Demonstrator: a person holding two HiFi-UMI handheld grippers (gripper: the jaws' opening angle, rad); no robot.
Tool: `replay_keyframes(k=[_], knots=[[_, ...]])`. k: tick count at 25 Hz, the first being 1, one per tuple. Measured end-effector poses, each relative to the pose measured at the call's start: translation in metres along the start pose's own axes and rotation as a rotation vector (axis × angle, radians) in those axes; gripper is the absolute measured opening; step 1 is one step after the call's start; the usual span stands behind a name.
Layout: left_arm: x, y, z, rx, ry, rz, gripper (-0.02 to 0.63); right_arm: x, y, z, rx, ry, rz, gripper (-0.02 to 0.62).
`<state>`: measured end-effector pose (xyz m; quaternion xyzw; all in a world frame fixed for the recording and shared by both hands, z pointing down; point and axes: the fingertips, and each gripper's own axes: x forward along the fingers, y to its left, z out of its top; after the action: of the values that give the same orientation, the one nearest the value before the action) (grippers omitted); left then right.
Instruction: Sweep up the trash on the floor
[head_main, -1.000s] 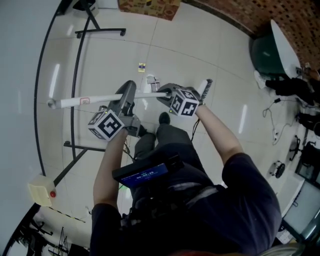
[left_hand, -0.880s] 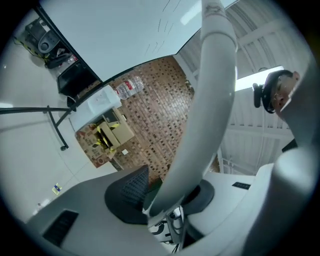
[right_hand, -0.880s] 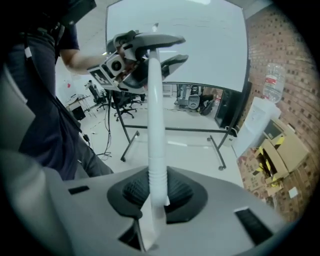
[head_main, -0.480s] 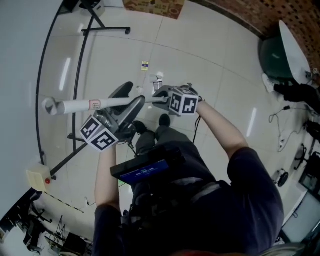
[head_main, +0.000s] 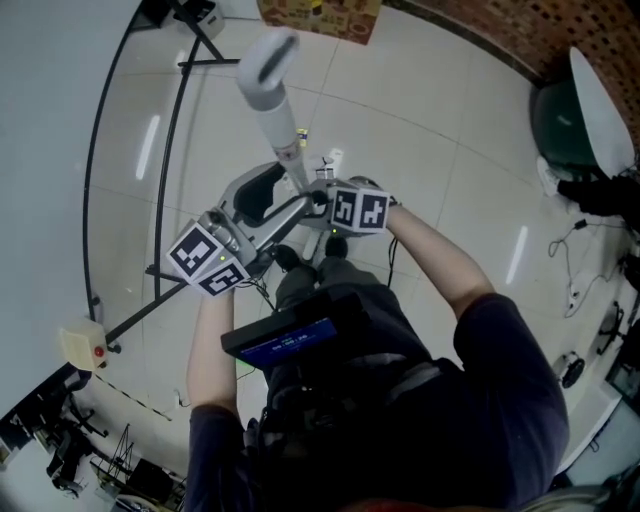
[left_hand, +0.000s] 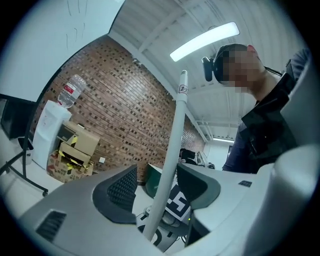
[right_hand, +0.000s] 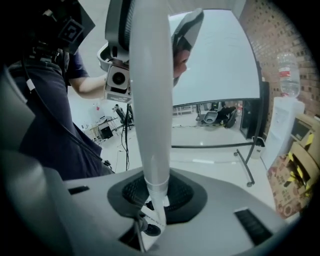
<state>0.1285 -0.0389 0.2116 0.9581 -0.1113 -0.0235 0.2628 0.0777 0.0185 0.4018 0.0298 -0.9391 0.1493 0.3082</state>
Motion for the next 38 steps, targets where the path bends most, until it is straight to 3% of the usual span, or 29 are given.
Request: replay_keyframes(k=[6, 9, 13, 17, 20, 24, 27, 33, 36, 38], knots=[[0.021, -0.018, -0.014, 0.075, 0.123, -0.05, 0.259, -0.007, 0.004, 0.014, -0.007, -0.042, 0.007, 0.08], [0.026, -0.025, -0.014, 0.085, 0.126, -0.078, 0.231, -0.012, 0.008, 0.015, -0.017, -0.038, 0.005, 0.079], [0.031, -0.04, -0.013, 0.108, 0.139, -0.126, 0.143, -0.017, 0.013, 0.014, -0.034, -0.024, 0.017, 0.078], [0.036, -0.038, -0.01, 0.206, 0.134, -0.03, 0.085, -0.019, 0.017, 0.014, -0.031, -0.031, 0.007, 0.077], [0.034, -0.029, -0.008, 0.212, 0.126, 0.051, 0.077, -0.017, 0.018, 0.015, -0.026, -0.047, -0.02, 0.078], [0.021, -0.016, -0.007, 0.19, 0.112, 0.125, 0.072, -0.012, 0.014, 0.012, -0.03, -0.034, -0.125, 0.104], [0.011, -0.008, -0.008, 0.173, 0.089, 0.143, 0.071, -0.015, 0.01, 0.01, 0.039, -0.061, -0.182, 0.199], [-0.019, 0.018, 0.015, 0.101, -0.031, 0.214, 0.072, -0.05, -0.016, 0.017, 0.316, -0.271, -0.317, 0.289], [-0.041, 0.04, 0.027, 0.101, -0.063, 0.245, 0.072, -0.074, -0.03, 0.021, 0.372, -0.31, -0.445, 0.299], [-0.05, 0.052, 0.03, 0.126, -0.05, 0.251, 0.073, -0.095, -0.038, 0.046, 0.392, -0.369, -0.526, 0.299]])
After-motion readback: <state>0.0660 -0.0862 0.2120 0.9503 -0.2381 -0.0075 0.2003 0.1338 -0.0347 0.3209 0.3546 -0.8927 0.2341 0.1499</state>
